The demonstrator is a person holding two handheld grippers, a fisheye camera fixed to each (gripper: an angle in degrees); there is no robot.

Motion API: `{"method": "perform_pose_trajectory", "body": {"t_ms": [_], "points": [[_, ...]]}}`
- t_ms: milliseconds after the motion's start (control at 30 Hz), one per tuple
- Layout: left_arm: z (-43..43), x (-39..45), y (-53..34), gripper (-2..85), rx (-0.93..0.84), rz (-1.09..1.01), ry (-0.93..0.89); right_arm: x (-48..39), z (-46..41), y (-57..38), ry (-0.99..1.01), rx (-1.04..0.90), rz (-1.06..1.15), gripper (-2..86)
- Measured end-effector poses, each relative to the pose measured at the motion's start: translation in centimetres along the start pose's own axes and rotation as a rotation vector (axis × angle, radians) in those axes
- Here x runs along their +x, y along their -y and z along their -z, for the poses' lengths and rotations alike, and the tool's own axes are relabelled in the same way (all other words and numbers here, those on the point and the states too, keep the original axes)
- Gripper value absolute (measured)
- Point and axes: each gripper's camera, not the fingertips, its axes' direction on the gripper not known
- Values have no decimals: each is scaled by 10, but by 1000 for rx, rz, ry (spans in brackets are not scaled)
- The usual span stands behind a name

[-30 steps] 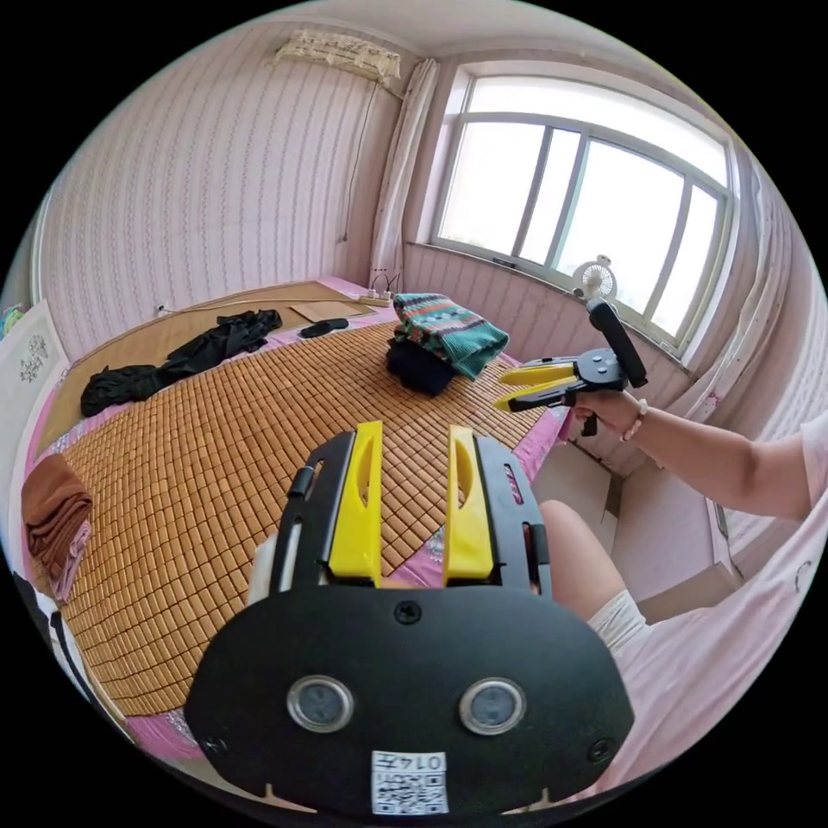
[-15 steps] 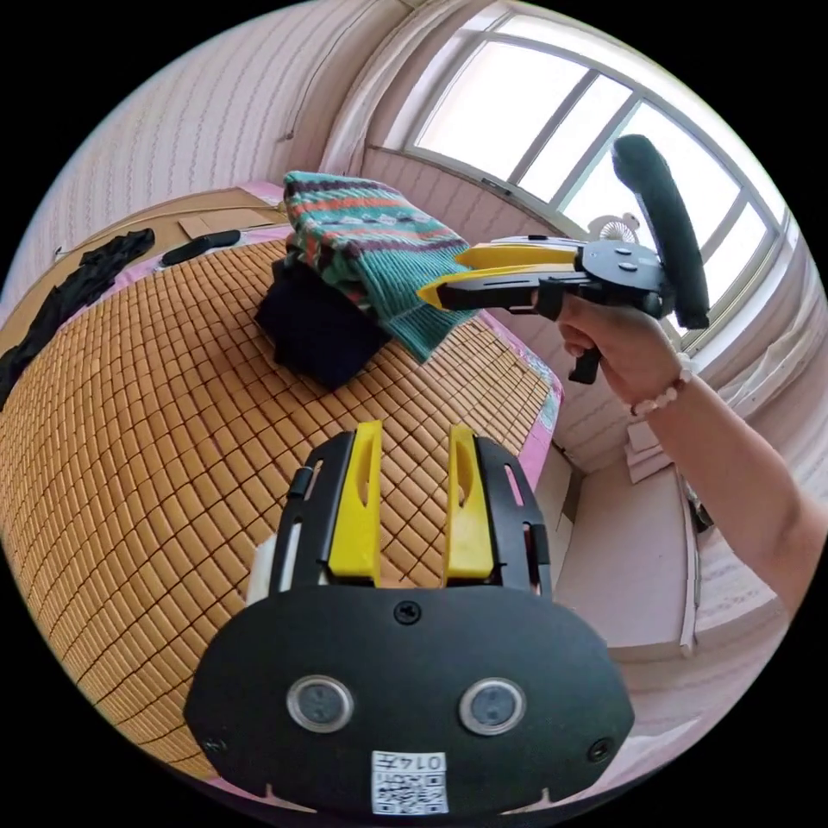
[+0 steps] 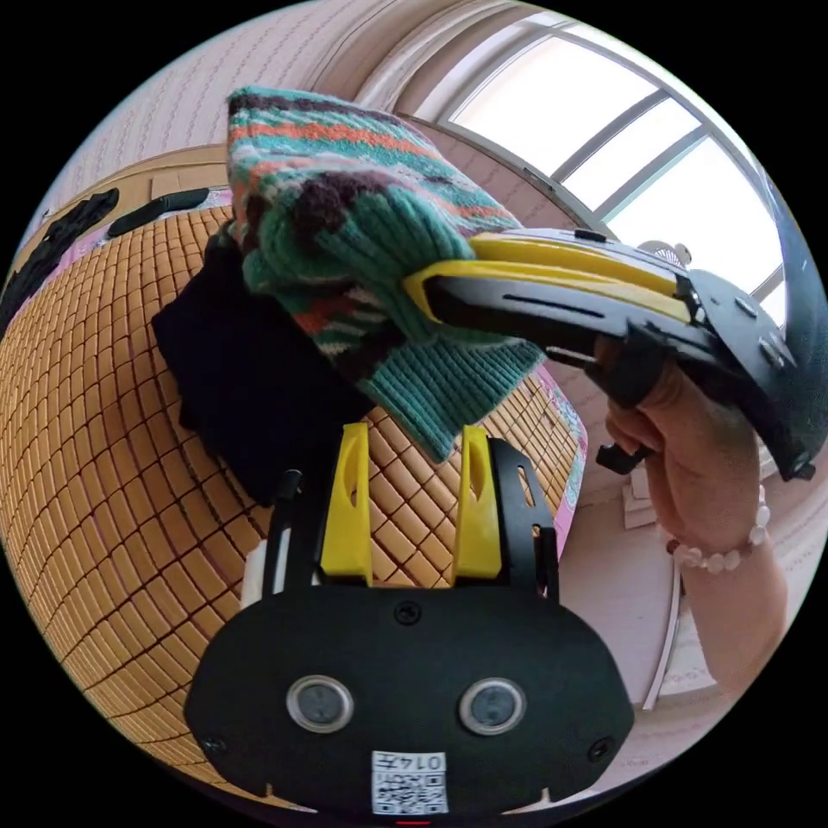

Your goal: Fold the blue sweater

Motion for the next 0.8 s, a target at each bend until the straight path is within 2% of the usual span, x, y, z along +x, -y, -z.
{"method": "perform_pose_trajectory", "body": {"t_ms": [133,233,367,467,633,733,800], "points": [[-11,-9,-4,91,-39,-11,17,41,52,-25,76,114,-90,58],[-7,-13,-2,47,-66,33,-45,74,96,-43,141,223,-160,55],[33,-14,-1,9,-69,16,-100,109,143,-67,181,322,-235,49],[104,-11,-9,-4,54,-51,-126,123,176,-87,220,404,-275,44],[248,-47,-43,-9,204,-42,-87,104,226,-116,421,568,-319,34],[354,-81,-94,-10,303,-61,-83,71,256,-147,555,681,-301,31],[442,-91,-157,-10,346,-127,-10,51,268,-184,629,736,-346,30]]}}
